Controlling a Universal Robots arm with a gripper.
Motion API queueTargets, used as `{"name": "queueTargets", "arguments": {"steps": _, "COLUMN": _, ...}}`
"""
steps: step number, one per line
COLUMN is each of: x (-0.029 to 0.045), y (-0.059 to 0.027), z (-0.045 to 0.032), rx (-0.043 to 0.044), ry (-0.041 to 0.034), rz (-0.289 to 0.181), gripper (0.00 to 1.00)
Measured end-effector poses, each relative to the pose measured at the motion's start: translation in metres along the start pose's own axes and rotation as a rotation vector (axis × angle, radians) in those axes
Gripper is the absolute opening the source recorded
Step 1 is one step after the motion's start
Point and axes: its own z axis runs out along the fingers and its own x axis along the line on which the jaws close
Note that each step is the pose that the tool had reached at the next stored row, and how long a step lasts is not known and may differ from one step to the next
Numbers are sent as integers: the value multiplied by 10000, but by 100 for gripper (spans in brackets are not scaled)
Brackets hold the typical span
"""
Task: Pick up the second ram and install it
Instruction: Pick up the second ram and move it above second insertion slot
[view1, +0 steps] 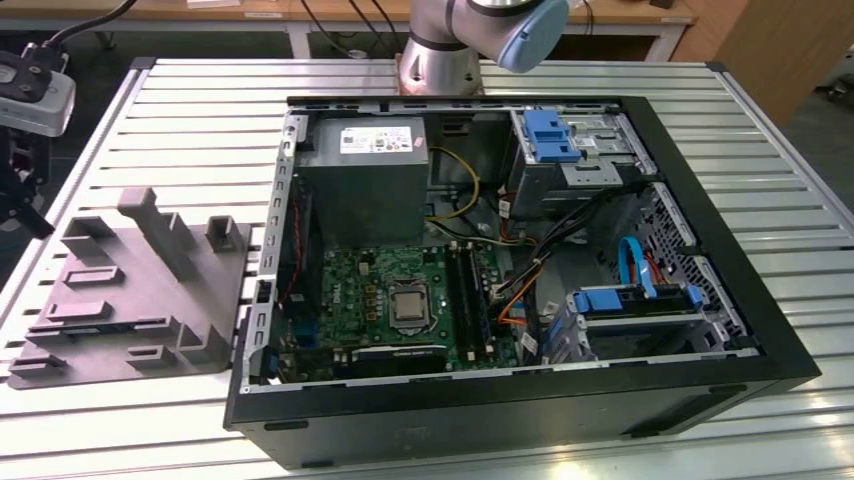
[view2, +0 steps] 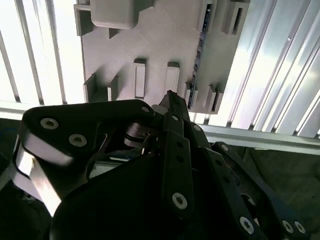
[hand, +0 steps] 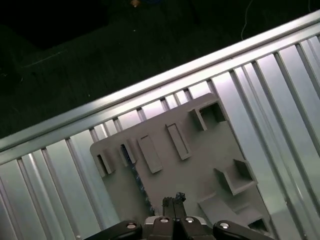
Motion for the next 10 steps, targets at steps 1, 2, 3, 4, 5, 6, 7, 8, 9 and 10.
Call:
{"name": "queueTargets", "arguments": {"steps": 1, "x": 0, "y": 0, "z": 4, "rx": -5, "ry": 9, "rz": -197, "gripper": 10}}
{"name": "queueTargets", "arguments": {"steps": 2, "x": 0, "y": -1, "z": 8, "rx": -9, "ry": 18, "rz": -375, "gripper": 10}}
{"name": "queueTargets", "arguments": {"steps": 3, "x": 0, "y": -1, "z": 12, "rx": -14, "ry": 26, "rz": -556, "gripper": 10}}
{"name": "queueTargets", "arguments": {"steps": 4, "x": 0, "y": -1, "z": 16, "rx": -19, "ry": 34, "rz": -735, "gripper": 10}}
{"name": "queueTargets", "arguments": {"steps": 5, "x": 1, "y": -1, "z": 21, "rx": -24, "ry": 42, "rz": -915, "gripper": 10}}
{"name": "queueTargets", "arguments": {"steps": 6, "x": 1, "y": -2, "z": 28, "rx": -28, "ry": 49, "rz": -1095, "gripper": 10}}
{"name": "queueTargets", "arguments": {"steps": 7, "x": 1, "y": -2, "z": 34, "rx": -33, "ry": 57, "rz": -1274, "gripper": 10}}
{"name": "queueTargets", "arguments": {"steps": 8, "x": 1, "y": -2, "z": 41, "rx": -37, "ry": 64, "rz": -1454, "gripper": 10}}
{"name": "queueTargets", "arguments": {"steps": 9, "x": 1, "y": -2, "z": 48, "rx": -43, "ry": 74, "rz": -1648, "gripper": 10}}
{"name": "queueTargets", "arguments": {"steps": 10, "x": 1, "y": -2, "z": 55, "rx": -48, "ry": 82, "rz": -1829, "gripper": 10}}
